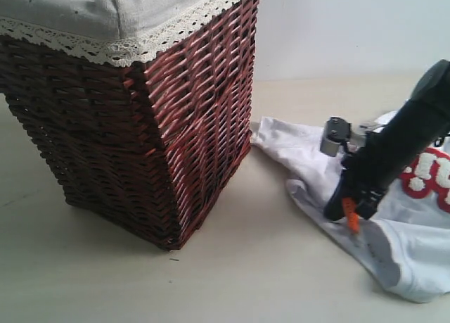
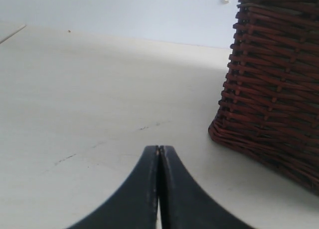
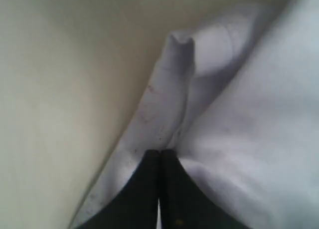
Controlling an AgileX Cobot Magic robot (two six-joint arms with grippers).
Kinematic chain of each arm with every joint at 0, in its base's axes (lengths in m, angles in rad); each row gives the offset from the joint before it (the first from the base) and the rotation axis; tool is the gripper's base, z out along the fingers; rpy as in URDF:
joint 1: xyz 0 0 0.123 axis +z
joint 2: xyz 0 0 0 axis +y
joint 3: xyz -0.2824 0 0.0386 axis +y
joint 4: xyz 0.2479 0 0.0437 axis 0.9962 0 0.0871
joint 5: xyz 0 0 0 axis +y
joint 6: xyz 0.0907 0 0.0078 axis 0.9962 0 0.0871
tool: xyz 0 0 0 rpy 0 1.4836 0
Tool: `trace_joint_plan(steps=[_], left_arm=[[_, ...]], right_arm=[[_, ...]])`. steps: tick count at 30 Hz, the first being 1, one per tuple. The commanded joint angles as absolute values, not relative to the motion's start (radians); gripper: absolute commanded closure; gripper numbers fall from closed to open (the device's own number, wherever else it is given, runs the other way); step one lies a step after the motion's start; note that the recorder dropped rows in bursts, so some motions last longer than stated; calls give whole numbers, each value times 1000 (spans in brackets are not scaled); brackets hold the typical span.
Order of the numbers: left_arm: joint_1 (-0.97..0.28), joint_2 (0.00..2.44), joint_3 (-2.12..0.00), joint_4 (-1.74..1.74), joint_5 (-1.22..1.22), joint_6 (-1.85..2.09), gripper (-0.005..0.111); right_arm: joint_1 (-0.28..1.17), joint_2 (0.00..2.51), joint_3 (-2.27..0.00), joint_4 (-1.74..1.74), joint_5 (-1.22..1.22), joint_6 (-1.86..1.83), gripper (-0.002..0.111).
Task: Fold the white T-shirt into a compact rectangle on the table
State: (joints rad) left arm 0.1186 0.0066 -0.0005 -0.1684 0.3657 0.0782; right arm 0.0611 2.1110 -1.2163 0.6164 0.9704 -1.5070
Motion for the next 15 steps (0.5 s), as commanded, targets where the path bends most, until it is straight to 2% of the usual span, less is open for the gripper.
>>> trace_joint_plan(steps=[1,7,11,13,15], left_arm=[[112,0,0,-179,361,79,107],[112,0,0,-179,361,79,107],[112,0,0,-179,361,79,107],[112,0,0,-179,361,79,107],[112,0,0,-179,361,79,107]], right_arm=[[160,2091,-1202,723,958,-1516,108],[136,1890,-1202,776,935,-1516,108],[29,1723,-1202,678,908,-1471,106],[-62,1683,-1202,607,930,-1467,97],[-166,1686,-1198,517,979,-1442,80]])
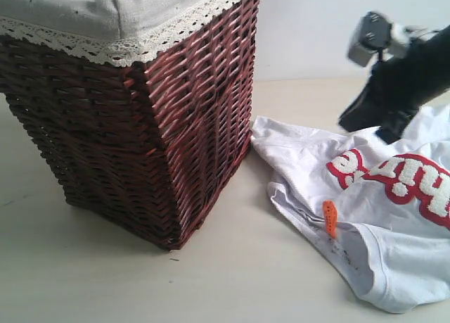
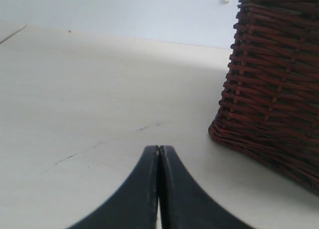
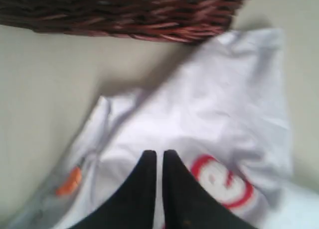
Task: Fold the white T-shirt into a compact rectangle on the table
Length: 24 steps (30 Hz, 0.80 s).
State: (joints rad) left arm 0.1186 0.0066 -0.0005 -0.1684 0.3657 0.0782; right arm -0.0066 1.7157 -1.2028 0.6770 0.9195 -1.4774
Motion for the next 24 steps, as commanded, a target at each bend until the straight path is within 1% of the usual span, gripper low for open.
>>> trace_joint_plan(steps=[1,2,3,4,6,8,15,21,23,24], left_arm=[[112,0,0,-179,361,79,107],[112,0,0,-179,361,79,107],[112,0,0,-179,361,79,107],[112,0,0,-179,361,79,107],[112,0,0,-179,361,79,107],[112,0,0,-179,361,79,107],[112,0,0,-179,361,79,107],[112,0,0,-179,361,79,107],[112,0,0,-179,361,79,107],[112,0,0,-179,361,79,107]], right_arm=[[-208,1701,-1193,490,989,-1434,73],[-260,1724,-1183,470,991,-1434,65],[-309,1751,-1174,465,981,-1436,61],[-344,1774,-1168,465,964,-1436,59],[-410,1834,-1162,480,928,-1436,60],[-446,1889,-1162,482,926,-1436,60],[-469,2017,-1162,408,924,-1436,60],[-469,2063,-1162,395,838,-1436,60],[-469,2081,-1162,382,839,-1436,63],[-469,2086,-1162,380,849,-1436,66]])
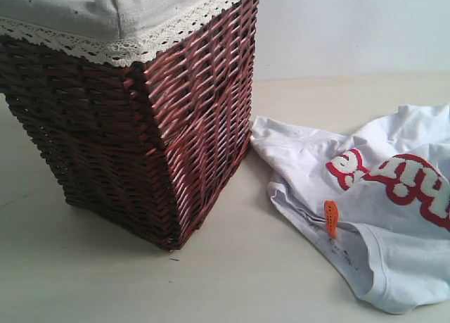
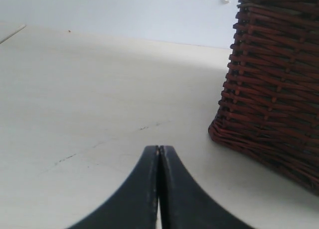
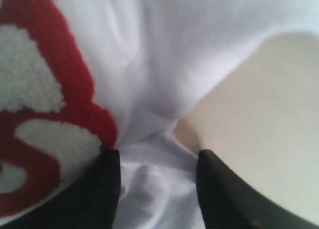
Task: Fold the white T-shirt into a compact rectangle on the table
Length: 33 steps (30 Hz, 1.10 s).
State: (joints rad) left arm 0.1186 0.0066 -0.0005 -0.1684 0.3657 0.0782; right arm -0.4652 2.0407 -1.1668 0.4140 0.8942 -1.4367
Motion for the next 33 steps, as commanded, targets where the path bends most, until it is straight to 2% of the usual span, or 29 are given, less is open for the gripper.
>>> trace_joint_plan(steps=[1,6,14,16,17,19,22,23,30,33], left_arm=[[112,0,0,-179,361,79,107],[112,0,0,-179,361,79,107],[112,0,0,-179,361,79,107],[112,0,0,-179,361,79,107],[112,0,0,-179,361,79,107],[112,0,0,-179,361,79,107],[112,0,0,-179,361,79,107],[112,0,0,-179,361,79,107],[112,0,0,-179,361,79,107],[112,0,0,-179,361,79,107]], right_arm=[[-469,2088,-1162,375,854,-1436,72],[-469,2071,-1162,366,868,-1436,108],[-469,1919,-1162,357,865,-1434,108],[-469,1898,-1162,353,867,-1428,106],[-469,1893,-1162,339,872,-1428,101],[-469,1892,-1162,299,872,-1428,86],[-481,1907,-1134,283,828,-1432,55],[-488,1915,-1123,289,808,-1436,51],[-520,1970,-1042,244,745,-1436,55],[-522,1988,-1017,210,742,-1436,65]])
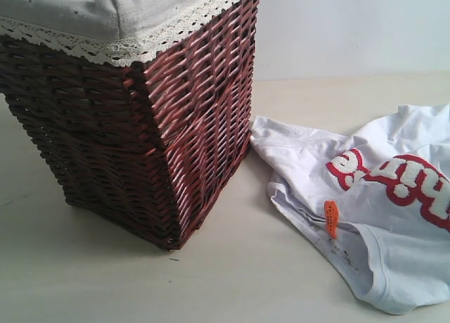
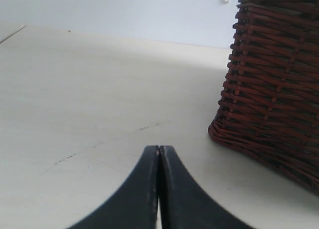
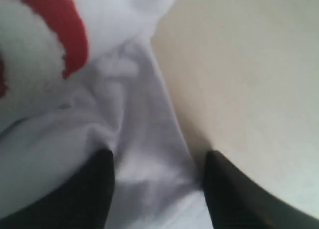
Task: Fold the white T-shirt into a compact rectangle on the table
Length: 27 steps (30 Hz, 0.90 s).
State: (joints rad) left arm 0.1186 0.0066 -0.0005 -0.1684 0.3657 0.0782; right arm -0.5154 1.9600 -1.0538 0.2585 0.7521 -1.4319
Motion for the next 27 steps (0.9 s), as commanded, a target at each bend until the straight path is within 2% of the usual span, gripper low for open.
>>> trace_joint_plan(steps=[1,6,14,22,27], left_arm=[[112,0,0,-179,361,79,107],[112,0,0,-179,361,79,107],[112,0,0,-179,361,79,107],[112,0,0,-179,361,79,107],[112,0,0,-179,361,79,107]], right_arm=[[-522,1989,-1012,203,742,-1436,71],[-522,1984,-1002,203,752,-1436,108],[-522,1813,-1002,151,754,-1290,108],[-522,1577,-1002,-228,864,-1051,108],[-522,1537,-1002,-172,941,-1055,108]])
